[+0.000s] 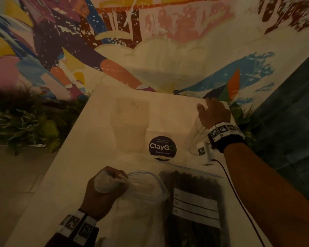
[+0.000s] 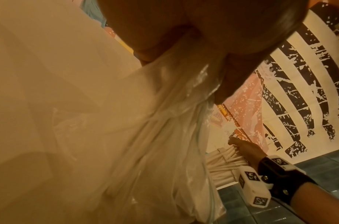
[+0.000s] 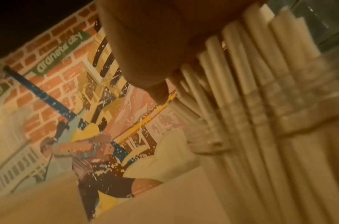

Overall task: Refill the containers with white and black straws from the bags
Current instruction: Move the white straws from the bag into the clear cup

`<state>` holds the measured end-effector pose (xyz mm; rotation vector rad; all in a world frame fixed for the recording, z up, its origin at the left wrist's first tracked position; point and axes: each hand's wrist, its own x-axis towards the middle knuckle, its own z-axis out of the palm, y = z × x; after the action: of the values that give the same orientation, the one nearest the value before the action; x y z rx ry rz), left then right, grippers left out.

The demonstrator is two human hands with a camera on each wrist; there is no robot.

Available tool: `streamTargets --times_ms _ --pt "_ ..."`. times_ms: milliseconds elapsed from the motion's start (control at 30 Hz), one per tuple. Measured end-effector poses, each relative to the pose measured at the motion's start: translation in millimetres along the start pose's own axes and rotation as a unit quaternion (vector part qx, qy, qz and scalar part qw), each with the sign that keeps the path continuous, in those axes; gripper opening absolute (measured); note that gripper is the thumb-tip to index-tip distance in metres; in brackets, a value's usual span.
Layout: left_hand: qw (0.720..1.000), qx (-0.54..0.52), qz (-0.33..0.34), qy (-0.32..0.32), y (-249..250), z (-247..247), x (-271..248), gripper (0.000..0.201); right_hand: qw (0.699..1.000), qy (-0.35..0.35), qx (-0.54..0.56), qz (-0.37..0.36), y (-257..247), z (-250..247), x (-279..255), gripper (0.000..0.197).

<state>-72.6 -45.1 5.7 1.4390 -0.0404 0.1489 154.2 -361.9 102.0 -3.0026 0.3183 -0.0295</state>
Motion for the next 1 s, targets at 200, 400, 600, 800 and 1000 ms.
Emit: streamTargets --times_ms 200,400,600,800,1000 --pt "1.000 0.009 -0.003 0.011 1.5 -2.7 -1.5 0.027 0.978 0.166 0.121 -0.035 -11.0 -10.9 -26.8 0.063" --pt "0.998 0.057 -0.012 -0.013 2.9 -6.1 -1.2 0.028 0.908 -0.051 0.364 -0.202 -64.5 -0.9 -147.7 0.034" --pt "0.994 0.111 0.003 -0.024 8.0 -1.9 -0.8 0.042 0.872 -0.230 0.332 -0.277 -85.3 49.4 -222.5 0.070" --pt "0.990 0.136 0.018 -0.014 7.6 3.0 0.1 0.043 0.846 -0.163 0.425 -0.277 -88.5 64.4 -240.6 0.056" --pt "0.991 0.124 0.029 -0.033 5.7 10.5 1.4 0.032 0.796 -0.163 0.550 -0.194 -78.3 74.0 -241.1 0.026"
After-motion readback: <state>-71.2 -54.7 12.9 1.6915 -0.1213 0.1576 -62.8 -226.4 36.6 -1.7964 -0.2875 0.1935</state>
